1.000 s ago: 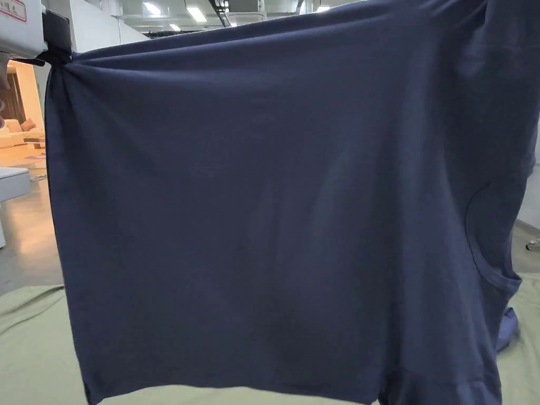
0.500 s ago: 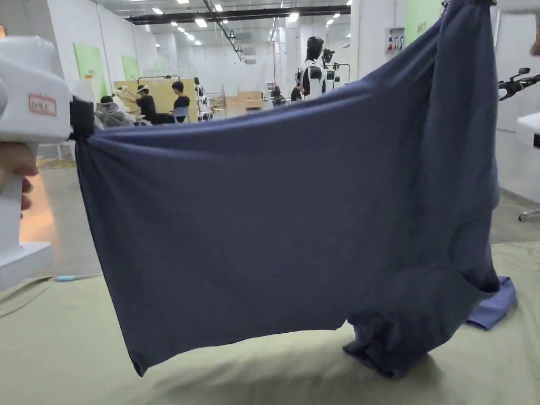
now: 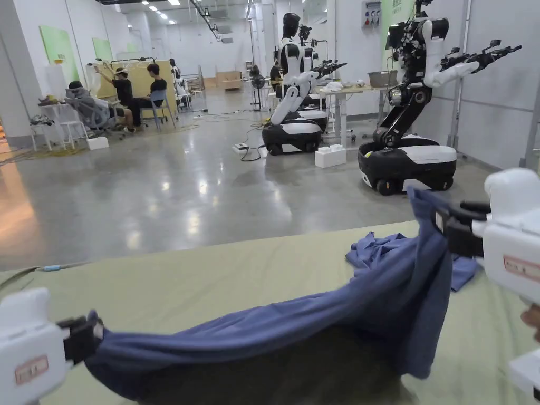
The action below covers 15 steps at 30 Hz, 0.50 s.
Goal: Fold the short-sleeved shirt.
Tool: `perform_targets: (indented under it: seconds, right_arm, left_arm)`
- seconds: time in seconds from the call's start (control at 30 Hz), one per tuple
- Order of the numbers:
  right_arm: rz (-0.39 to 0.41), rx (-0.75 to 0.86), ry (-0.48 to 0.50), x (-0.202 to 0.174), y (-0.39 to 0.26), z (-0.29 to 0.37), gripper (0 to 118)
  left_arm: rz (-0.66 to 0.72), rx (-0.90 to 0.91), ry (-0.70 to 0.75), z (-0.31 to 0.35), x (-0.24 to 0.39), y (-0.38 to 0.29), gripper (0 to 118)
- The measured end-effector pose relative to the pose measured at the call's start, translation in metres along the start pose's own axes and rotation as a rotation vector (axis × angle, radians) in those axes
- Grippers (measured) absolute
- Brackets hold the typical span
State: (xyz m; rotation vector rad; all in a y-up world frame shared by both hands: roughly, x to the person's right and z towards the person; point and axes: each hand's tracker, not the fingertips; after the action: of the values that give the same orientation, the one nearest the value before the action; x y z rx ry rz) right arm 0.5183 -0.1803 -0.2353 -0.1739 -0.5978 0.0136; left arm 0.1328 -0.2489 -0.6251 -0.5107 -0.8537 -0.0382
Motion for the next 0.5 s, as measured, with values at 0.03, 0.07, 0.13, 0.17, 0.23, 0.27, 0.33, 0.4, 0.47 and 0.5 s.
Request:
perform_targets:
  seconds: [0.03, 0.07, 0.13, 0.17, 0.23, 0.27, 0.33, 0.4, 0.47, 0.5]
  right_arm:
    - [0.005, -0.017, 0.008, -0.002, -0.01, 0.013, 8]
    - [0.011, -0.01, 0.007, -0.004, -0.019, 0.027, 8]
    - [0.006, -0.014, 0.029, -0.011, -0.031, 0.062, 8]
    - [0.005, -0.004, 0.049, -0.014, -0.036, 0.081, 8]
    - [0.019, 0.019, 0.075, -0.024, -0.039, 0.124, 8]
    - [0.015, 0.019, 0.073, -0.029, -0.039, 0.143, 8]
    - [0.004, 0.022, 0.087, -0.037, -0.038, 0.186, 8]
    - [0.008, 0.039, 0.115, -0.044, -0.033, 0.228, 8]
    - [0.02, 0.035, 0.139, -0.053, -0.034, 0.269, 8]
    - [0.041, 0.026, 0.164, -0.053, -0.037, 0.287, 8]
  left_arm:
    - [0.008, -0.014, -0.009, 0.007, 0.001, -0.013, 3]
    - [0.004, -0.02, -0.017, 0.016, 0.002, -0.025, 3]
    - [-0.018, -0.025, -0.024, 0.033, 0.001, -0.044, 3]
    - [-0.018, -0.03, -0.029, 0.045, 0.002, -0.051, 3]
    - [-0.002, -0.048, -0.051, 0.074, 0.006, -0.062, 3]
    - [-0.007, -0.039, -0.057, 0.092, 0.007, -0.066, 3]
    - [-0.024, -0.016, -0.061, 0.127, 0.01, -0.073, 3]
    - [-0.053, 0.008, -0.074, 0.162, 0.011, -0.081, 3]
    - [-0.068, 0.014, -0.069, 0.195, 0.01, -0.091, 3]
    - [-0.071, 0.006, -0.074, 0.21, 0.008, -0.098, 3]
